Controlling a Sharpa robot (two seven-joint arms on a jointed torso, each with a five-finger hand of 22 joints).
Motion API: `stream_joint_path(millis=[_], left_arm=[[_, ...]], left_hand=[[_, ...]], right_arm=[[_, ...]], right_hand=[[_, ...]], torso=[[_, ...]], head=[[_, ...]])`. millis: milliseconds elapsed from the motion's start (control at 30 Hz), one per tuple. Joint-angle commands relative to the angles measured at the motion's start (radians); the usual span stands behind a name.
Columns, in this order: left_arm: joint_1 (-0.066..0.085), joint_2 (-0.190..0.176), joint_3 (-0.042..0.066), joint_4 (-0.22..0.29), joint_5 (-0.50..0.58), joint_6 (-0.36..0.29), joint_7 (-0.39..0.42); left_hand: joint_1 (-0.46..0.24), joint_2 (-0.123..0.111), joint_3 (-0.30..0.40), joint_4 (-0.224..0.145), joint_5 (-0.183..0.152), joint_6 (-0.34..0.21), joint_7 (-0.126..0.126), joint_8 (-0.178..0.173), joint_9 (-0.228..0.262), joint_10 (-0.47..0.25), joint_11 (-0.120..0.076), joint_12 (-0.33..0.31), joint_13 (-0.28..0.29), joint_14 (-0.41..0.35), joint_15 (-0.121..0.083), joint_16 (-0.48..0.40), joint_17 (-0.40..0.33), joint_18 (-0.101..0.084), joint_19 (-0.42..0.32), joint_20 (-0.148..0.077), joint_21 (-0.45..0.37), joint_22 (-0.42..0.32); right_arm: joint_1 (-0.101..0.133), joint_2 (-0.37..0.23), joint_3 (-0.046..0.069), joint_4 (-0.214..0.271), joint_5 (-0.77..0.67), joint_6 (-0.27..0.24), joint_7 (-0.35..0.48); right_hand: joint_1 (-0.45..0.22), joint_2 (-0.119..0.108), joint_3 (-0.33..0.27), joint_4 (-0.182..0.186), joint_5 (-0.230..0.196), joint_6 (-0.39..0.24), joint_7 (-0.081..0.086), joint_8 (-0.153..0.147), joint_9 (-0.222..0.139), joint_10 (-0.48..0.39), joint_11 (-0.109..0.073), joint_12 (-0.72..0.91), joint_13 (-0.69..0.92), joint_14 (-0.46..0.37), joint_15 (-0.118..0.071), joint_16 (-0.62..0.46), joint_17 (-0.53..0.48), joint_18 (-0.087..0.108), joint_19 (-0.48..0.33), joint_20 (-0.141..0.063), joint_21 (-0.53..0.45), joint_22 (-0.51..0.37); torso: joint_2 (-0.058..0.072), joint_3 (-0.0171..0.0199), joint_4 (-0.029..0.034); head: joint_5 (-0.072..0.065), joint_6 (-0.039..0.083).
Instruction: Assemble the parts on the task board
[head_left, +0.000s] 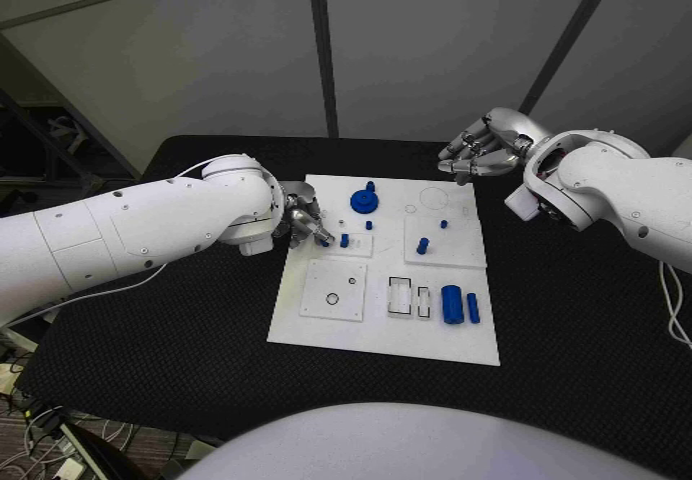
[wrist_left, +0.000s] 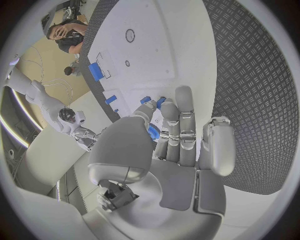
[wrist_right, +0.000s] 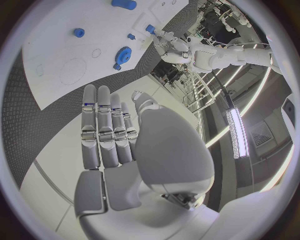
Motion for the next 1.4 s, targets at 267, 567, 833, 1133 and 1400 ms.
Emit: stream_joint_path(millis=[267,567,833,1133,1400], left_arm=[[-0.001,0.000,-0.001,0.002,0.020,-0.025,0.006],[-0.001,-0.006,0.000,0.014,0.050,-0.047,0.010],[0.002,-0.029,0.004,0.043,0.049,-0.025,0.011],[0.017,-0.041,0.013,0.055,0.041,0.018,0.010],[0.042,-0.025,0.018,0.024,0.087,0.090,0.012]], left_hand=[[0.041,0.012,0.147,-0.036,0.007,-0.011,0.004,0.000,-0.001,0.004,-0.002,-0.013,-0.015,0.000,0.004,-0.006,0.000,-0.021,0.023,0.000,0.000,0.201],[-0.007,-0.016,0.261,-0.045,0.004,-0.015,0.005,0.018,0.009,0.011,0.000,-0.010,-0.022,0.001,0.005,-0.005,0.000,-0.020,0.022,0.001,-0.004,0.202],[-0.007,-0.024,0.282,-0.056,-0.007,-0.021,0.006,0.024,0.013,0.006,0.001,-0.019,-0.035,0.001,0.006,-0.006,-0.001,-0.016,0.015,0.001,-0.021,0.198],[-0.001,-0.028,0.290,-0.066,-0.016,-0.027,0.007,0.029,0.017,0.003,0.002,-0.024,-0.041,0.001,0.006,-0.007,-0.002,-0.015,0.012,0.001,-0.026,0.196],[0.018,-0.021,0.365,-0.081,-0.262,-0.045,0.012,0.038,0.028,-0.004,0.006,-0.035,-0.056,0.000,0.009,-0.009,-0.002,-0.015,0.010,0.003,-0.031,0.197]], right_arm=[[0.002,0.000,0.000,0.000,0.002,0.004,0.005],[0.002,0.000,0.000,0.000,0.002,0.004,0.006],[0.001,0.000,0.000,-0.003,0.004,0.005,0.006],[0.001,0.002,0.000,-0.008,0.005,0.005,0.007],[0.001,0.005,0.000,-0.010,0.005,0.006,0.007]], right_hand=[[-0.005,0.002,0.001,0.008,0.006,-0.008,0.000,0.006,0.001,-0.006,0.003,0.001,0.001,-0.006,0.002,-0.005,0.001,0.011,0.000,0.005,-0.006,-0.002],[-0.005,0.002,0.001,0.008,0.006,-0.008,0.000,0.006,0.001,-0.006,0.003,0.001,0.001,-0.006,0.002,-0.005,0.001,0.011,0.000,0.005,-0.006,-0.002],[-0.005,0.002,0.001,0.008,0.006,-0.008,0.000,0.006,0.001,-0.006,0.003,0.001,0.001,-0.006,0.002,-0.005,0.001,0.011,0.000,0.005,-0.006,-0.002],[-0.005,0.002,0.001,0.008,0.006,-0.008,0.000,0.006,0.001,-0.006,0.003,0.001,0.001,-0.006,0.002,-0.005,0.001,0.011,0.000,0.005,-0.006,-0.002],[-0.006,0.003,0.001,0.009,0.006,-0.008,0.001,0.007,0.001,-0.007,0.003,0.001,0.002,-0.006,0.002,-0.006,0.002,0.011,0.000,0.005,-0.006,-0.002]], torso=[[0.000,-0.0004,0.0000],[0.001,-0.0003,0.0000],[-0.001,0.0004,0.0005],[0.000,0.0006,-0.0005],[0.001,0.0001,-0.0006]], head=[[0.000,0.000],[0.000,0.000],[0.001,0.000],[0.001,0.000],[0.001,0.000]])
